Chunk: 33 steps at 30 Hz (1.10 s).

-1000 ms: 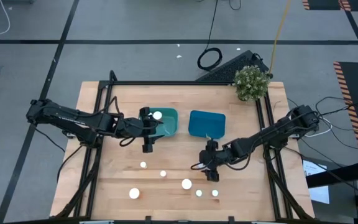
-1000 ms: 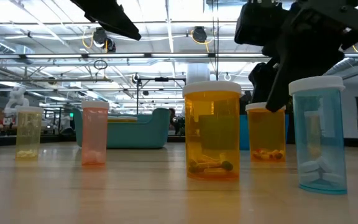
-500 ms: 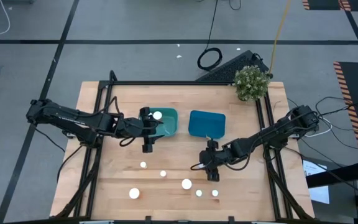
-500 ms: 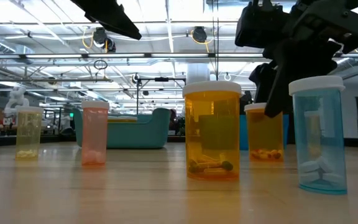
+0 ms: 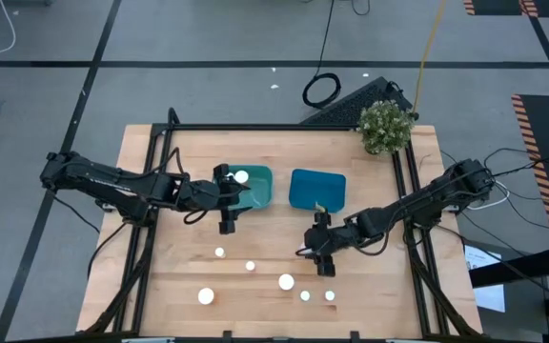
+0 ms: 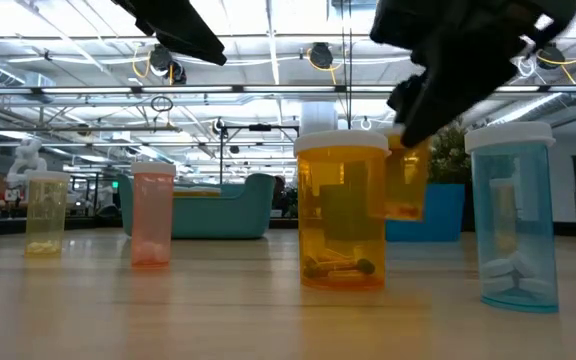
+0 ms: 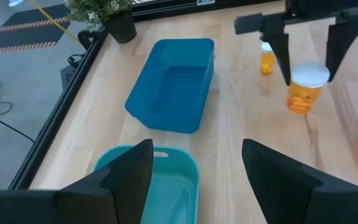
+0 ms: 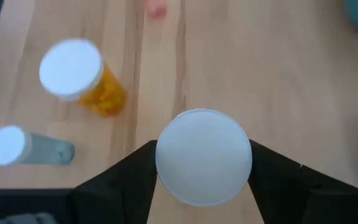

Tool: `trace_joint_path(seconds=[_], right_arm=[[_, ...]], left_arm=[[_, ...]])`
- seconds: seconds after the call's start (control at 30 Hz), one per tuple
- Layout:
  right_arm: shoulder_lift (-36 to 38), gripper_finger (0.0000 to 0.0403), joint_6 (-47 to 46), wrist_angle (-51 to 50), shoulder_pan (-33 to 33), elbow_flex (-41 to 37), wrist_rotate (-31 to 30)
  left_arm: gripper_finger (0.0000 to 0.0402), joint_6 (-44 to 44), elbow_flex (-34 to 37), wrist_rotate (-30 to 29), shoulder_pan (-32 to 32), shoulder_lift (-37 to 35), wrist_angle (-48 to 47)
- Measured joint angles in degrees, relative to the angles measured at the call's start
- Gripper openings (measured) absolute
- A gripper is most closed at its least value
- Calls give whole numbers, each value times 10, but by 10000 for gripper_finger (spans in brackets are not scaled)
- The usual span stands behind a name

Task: Pick and place medicine bottles into bin by pill shape (circle, oval)
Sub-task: Put the large orange capsule bottle into the green bin

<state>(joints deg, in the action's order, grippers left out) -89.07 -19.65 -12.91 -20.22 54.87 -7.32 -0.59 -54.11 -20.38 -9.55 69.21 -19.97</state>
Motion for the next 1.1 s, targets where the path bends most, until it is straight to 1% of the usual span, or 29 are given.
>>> trace_joint_path(seconds=[0.13, 0.37, 0.47, 0.7, 0.73, 0.83, 0.9, 1.1], right_arm=[[30, 209, 12, 15, 17, 0, -1], [63, 212, 16, 27, 63, 0, -3], [63, 212, 35, 59, 84, 0, -2], [63, 213, 107, 159, 145, 0, 3], [63, 214, 115, 166, 155, 2, 10], [58, 214, 124, 174, 181, 23, 30], [52, 214, 129, 173, 194, 42, 32], [15, 214, 135, 147, 224, 124, 47]], left_arm=[[250, 13, 0, 0, -6, 0, -4], [250, 40, 0, -6, -27, 0, -43], [250, 50, 0, -7, -38, -4, -67], [250, 75, 0, -59, -55, -34, -117], [250, 79, 0, -63, -56, -42, -124], [250, 92, 0, -76, -60, -61, -142], [250, 99, 0, -82, -60, -72, -162], [250, 111, 0, -83, -60, -79, -178]])
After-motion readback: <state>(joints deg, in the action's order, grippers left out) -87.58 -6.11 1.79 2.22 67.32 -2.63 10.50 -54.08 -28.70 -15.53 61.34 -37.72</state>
